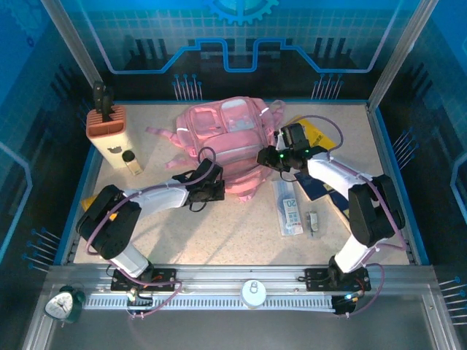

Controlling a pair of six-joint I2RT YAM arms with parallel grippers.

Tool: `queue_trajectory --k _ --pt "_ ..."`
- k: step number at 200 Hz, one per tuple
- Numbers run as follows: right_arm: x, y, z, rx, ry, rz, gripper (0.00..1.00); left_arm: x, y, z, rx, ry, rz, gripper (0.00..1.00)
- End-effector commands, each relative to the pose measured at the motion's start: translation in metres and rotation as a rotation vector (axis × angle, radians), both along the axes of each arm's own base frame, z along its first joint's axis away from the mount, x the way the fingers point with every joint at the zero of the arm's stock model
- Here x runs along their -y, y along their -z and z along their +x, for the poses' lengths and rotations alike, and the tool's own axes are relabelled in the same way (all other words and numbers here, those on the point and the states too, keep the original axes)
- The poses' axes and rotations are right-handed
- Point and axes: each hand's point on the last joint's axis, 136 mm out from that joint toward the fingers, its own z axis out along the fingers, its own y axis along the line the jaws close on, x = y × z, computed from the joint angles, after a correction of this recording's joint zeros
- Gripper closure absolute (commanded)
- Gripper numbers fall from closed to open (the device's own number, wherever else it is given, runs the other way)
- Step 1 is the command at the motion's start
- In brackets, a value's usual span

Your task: Pack the student bag

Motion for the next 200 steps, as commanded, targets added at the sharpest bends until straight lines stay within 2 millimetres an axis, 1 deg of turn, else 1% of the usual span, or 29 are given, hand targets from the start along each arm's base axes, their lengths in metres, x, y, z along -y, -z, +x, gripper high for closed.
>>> queue_trajectory --k 1,24,43,55,85,104,120,132,137,147,168,179,185,191,200 --pt "-0.008 -0.002 -0.018 -0.009 -0.031 -0.017 0.62 0.001 0.000 0.012 0.034 0.016 0.018 0.90" --pt "-0.017 -0.006 -0.025 -0.001 -0.052 -0.026 0.59 -0.003 0.001 0.017 0.060 0.013 0.051 0.87" --pt "-0.021 -0.006 -0.027 -0.003 -0.055 -0.026 0.58 -0.001 0.002 0.021 0.074 0.027 0.052 0.84" --pt "-0.025 -0.004 -0.029 -0.007 -0.060 -0.028 0.57 0.000 0.004 0.023 0.081 0.039 0.056 0.81" --pt "-0.035 0.007 -0.036 -0.030 -0.058 -0.038 0.54 0.004 0.004 0.031 0.107 0.066 0.075 0.79" --pt "-0.043 0.014 -0.041 -0.055 -0.053 -0.037 0.52 0.001 0.003 0.035 0.120 0.068 0.103 0.78" --pt "-0.047 0.018 -0.042 -0.059 -0.047 -0.040 0.50 -0.003 0.000 0.037 0.133 0.062 0.119 0.81" --pt "-0.045 0.020 -0.042 -0.066 -0.033 -0.042 0.49 -0.004 -0.004 0.035 0.135 0.062 0.115 0.81" --pt "-0.044 0.020 -0.042 -0.066 -0.024 -0.044 0.49 -0.004 -0.007 0.033 0.134 0.066 0.108 0.84" --pt "-0.043 0.021 -0.043 -0.067 -0.008 -0.043 0.47 -0.002 -0.016 0.029 0.151 0.078 0.081 0.88" --pt "-0.044 0.020 -0.045 -0.067 0.018 -0.049 0.44 -0.004 -0.031 0.024 0.189 0.096 0.044 0.88" --pt "-0.044 0.019 -0.046 -0.064 0.028 -0.053 0.43 -0.004 -0.034 0.022 0.180 0.113 0.033 0.96" --pt "-0.044 0.017 -0.046 -0.057 0.034 -0.056 0.42 -0.005 -0.036 0.020 0.176 0.119 0.034 0.98" --pt "-0.044 0.017 -0.046 -0.053 0.041 -0.061 0.41 -0.006 -0.037 0.019 0.171 0.124 0.032 0.98" --pt "-0.042 0.016 -0.045 -0.052 0.059 -0.066 0.41 -0.007 -0.039 0.016 0.162 0.136 0.033 0.94"
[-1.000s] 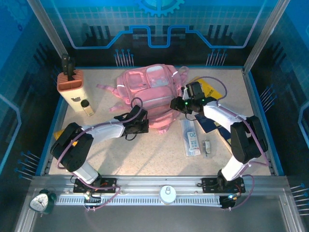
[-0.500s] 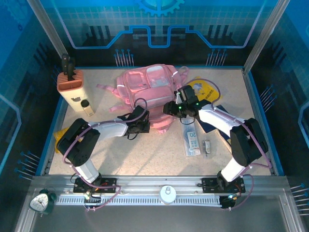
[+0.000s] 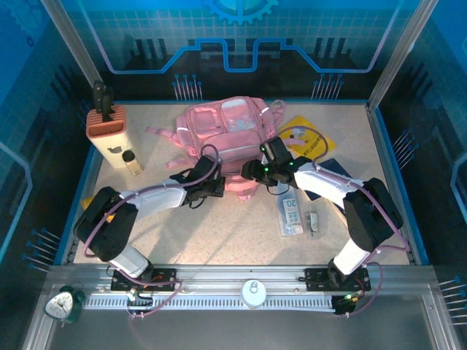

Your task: Pack the student bag

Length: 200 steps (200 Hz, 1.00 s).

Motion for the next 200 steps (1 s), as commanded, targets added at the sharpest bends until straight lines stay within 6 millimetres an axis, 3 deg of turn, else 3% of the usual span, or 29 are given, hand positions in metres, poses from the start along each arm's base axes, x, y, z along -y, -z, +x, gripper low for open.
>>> queue_trajectory --k 1,22,61,89,128,141,179,200 --pt "0.001 -0.004 -0.001 0.012 0.053 -0.015 0.41 -0.005 -0.013 -0.003 0.007 0.038 -0.006 0.94" --pt "-0.002 -0.006 0.000 0.010 0.066 -0.002 0.39 -0.009 -0.017 -0.007 -0.005 0.044 0.007 0.91" --pt "-0.013 -0.001 0.004 -0.010 0.084 0.006 0.36 0.000 -0.019 -0.009 -0.041 0.086 -0.019 1.00" --pt "-0.021 0.006 0.010 -0.013 0.110 -0.023 0.31 0.002 -0.022 -0.006 -0.027 0.084 -0.034 1.00" --pt "-0.017 0.025 0.026 -0.016 0.123 -0.106 0.37 -0.009 -0.014 -0.008 -0.042 0.063 0.029 1.00" --pt "-0.017 0.030 0.030 -0.022 0.110 -0.132 0.46 -0.014 -0.012 -0.009 -0.042 0.054 0.051 1.00" --pt "-0.014 0.033 0.033 0.018 0.009 -0.176 0.86 -0.033 -0.010 -0.015 -0.045 0.029 0.109 1.00" --pt "0.002 0.028 0.029 0.037 -0.045 -0.245 1.00 -0.052 -0.005 -0.020 -0.064 -0.009 0.158 1.00"
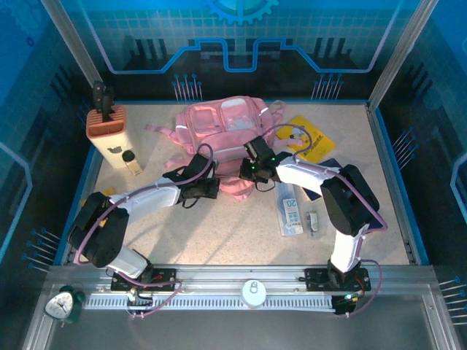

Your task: Pack the student bag

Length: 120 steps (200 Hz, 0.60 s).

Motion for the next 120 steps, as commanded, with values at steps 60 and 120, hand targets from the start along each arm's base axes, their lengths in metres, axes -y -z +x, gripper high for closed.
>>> queue_trajectory --k 60,120 --pt "0.064 -0.041 0.002 0.049 -0.111 -0.033 1.00 -0.091 0.008 0.007 -0.026 -0.247 0.065 1.00" --pt "0.058 -0.041 -0.014 0.016 -0.171 0.019 1.00 -0.141 -0.002 0.070 -0.001 -0.456 -0.012 1.00"
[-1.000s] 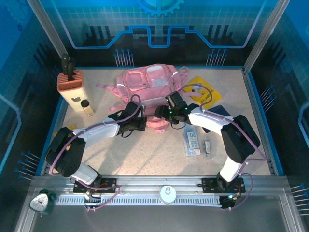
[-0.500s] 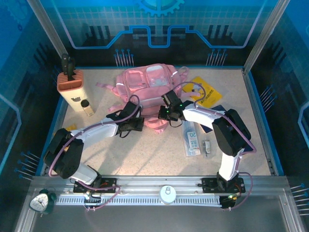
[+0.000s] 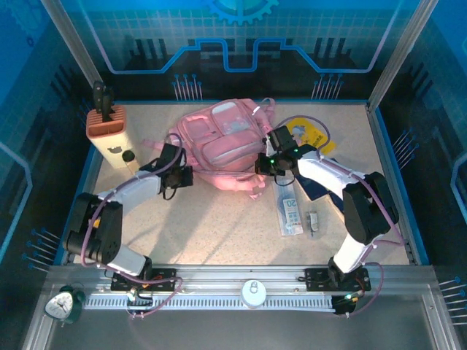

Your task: Pack the student bag

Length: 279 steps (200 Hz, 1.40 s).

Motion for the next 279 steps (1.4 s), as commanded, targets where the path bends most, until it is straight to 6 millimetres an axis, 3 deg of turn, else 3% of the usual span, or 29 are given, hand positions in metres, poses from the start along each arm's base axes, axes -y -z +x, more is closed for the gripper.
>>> queue_trajectory --k 1,33,70,80,103,126,146,158,182,204,225,258,279 --pt "0.013 -0.005 -0.008 0.005 -0.010 -0.019 1.00 -0.034 -0.010 0.030 0.026 -0.145 0.010 1.00" --pt "-0.001 -0.007 -0.021 -0.001 -0.005 0.024 1.00 -0.039 -0.020 0.057 0.039 -0.156 -0.003 1.00" --pt "-0.037 -0.008 -0.026 0.007 0.020 0.104 1.00 -0.023 -0.019 0.055 0.022 -0.084 -0.065 1.00" --pt "-0.047 -0.010 -0.026 0.016 0.027 0.121 1.00 -0.025 -0.019 0.054 -0.001 -0.085 -0.047 0.87" --pt "-0.068 -0.013 -0.031 0.033 0.035 0.117 1.00 -0.031 -0.034 0.039 -0.019 -0.089 -0.006 0.67" --pt "-0.101 -0.012 -0.039 0.044 0.014 0.157 0.92 -0.035 -0.059 0.019 0.038 -0.138 -0.029 0.59" --pt "-0.127 -0.014 -0.052 0.054 -0.039 0.169 0.77 -0.023 -0.075 0.009 0.072 -0.126 -0.120 0.56" --pt "-0.132 -0.021 -0.059 0.093 -0.059 0.159 0.62 -0.015 -0.080 0.003 0.074 -0.115 -0.170 0.55" --pt "-0.108 -0.033 -0.062 0.155 -0.049 0.098 0.49 0.000 -0.090 -0.008 0.088 -0.085 -0.246 0.55" --pt "-0.061 -0.038 -0.053 0.195 0.004 0.018 0.41 0.020 -0.102 -0.016 0.114 -0.046 -0.299 0.54" --pt "-0.009 -0.042 -0.031 0.213 0.086 -0.007 0.35 0.044 -0.109 -0.024 0.132 -0.018 -0.342 0.53" --pt "0.067 -0.041 0.011 0.213 0.211 -0.057 0.25 0.097 -0.112 -0.035 0.158 0.036 -0.421 0.51" --pt "0.101 -0.037 0.037 0.198 0.281 -0.056 0.20 0.132 -0.111 -0.038 0.158 0.073 -0.450 0.51"
